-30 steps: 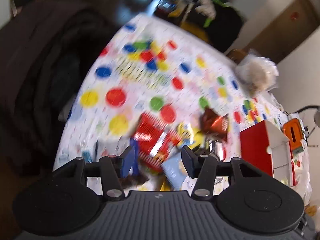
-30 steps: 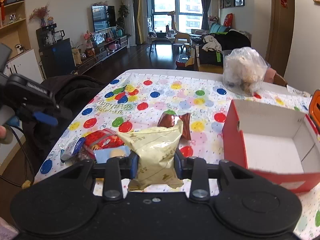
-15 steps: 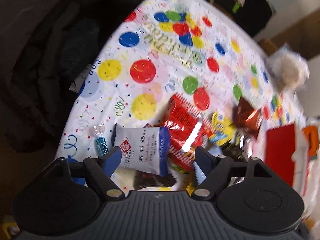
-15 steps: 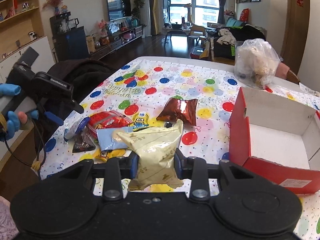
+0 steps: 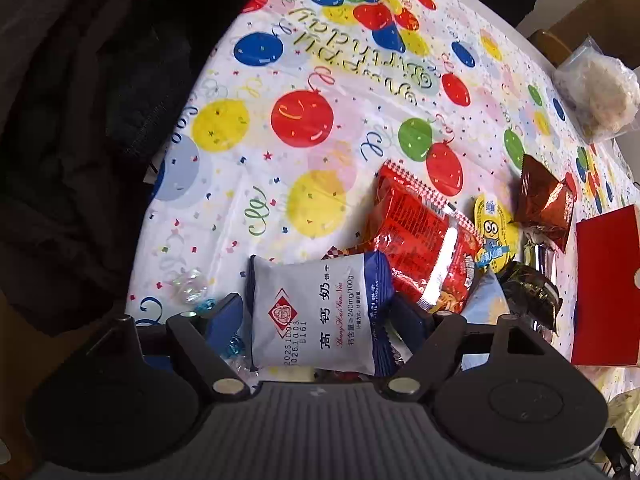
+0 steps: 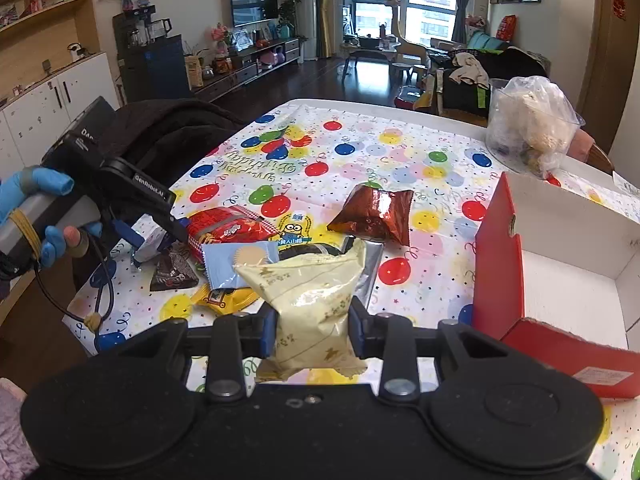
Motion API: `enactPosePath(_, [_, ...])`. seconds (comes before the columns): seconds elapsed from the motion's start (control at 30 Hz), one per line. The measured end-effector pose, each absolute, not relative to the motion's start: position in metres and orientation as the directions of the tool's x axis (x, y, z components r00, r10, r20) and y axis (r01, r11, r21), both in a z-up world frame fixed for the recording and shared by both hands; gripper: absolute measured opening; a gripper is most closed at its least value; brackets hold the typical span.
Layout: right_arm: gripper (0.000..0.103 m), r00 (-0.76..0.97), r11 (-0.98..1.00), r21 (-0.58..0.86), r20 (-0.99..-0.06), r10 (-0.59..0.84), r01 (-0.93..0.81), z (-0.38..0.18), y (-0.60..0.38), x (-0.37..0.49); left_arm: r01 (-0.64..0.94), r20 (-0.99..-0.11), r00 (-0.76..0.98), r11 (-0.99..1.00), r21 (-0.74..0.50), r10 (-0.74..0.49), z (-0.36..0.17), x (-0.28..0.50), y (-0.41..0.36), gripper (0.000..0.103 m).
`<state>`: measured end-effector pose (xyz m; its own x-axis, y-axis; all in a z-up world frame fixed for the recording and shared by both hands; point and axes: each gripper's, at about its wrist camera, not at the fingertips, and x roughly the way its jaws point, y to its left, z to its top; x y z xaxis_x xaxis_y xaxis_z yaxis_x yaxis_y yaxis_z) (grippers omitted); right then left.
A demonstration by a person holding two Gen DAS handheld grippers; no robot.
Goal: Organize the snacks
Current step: 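Carry the white packet and cream bag with both tools over the red box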
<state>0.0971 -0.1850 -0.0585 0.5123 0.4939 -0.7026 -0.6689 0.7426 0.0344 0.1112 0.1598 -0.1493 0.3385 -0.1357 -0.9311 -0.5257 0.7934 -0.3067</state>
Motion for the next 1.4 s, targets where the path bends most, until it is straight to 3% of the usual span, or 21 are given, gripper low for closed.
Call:
enactPosePath(0.23, [0.034, 0.531, 0.763, 0.03, -0.7, 0.477, -0.646, -0.058, -0.185, 0.095, -0.51, -0.922, 0.366, 0.802, -0.312, -0.127, -0.149, 0.109, 0.158, 0.08])
enactPosePath(0.4, [0.034, 0.539, 0.771, 0.027, -0.7, 0.469, -0.636, -0.057, -0.183, 0.094, -0.51, -0.919, 0.38, 0.806, -0.3, -0.101, -0.147, 0.103, 0.16, 0.062])
enactPosePath(0.5, [0.034, 0.546, 0.778, 0.025, -0.697, 0.464, -0.628, -0.056, -0.183, 0.094, -0.523, -0.908, 0.405, 0.787, -0.327, -0.108, -0.148, 0.097, 0.166, 0.058])
enactPosePath(0.87, [0.034, 0.571, 0.796, 0.023, -0.684, 0.454, -0.605, -0.051, -0.187, 0.096, -0.532, -0.876, 0.473, 0.761, -0.37, -0.095, -0.126, 0.078, 0.167, 0.057])
enactPosePath(1.4, [0.034, 0.642, 0.84, 0.061, -0.615, 0.457, -0.539, -0.034, -0.237, 0.139, -0.339, -0.783, 0.607, 0.845, -0.413, -0.139, -0.031, 0.097, 0.084, 0.057])
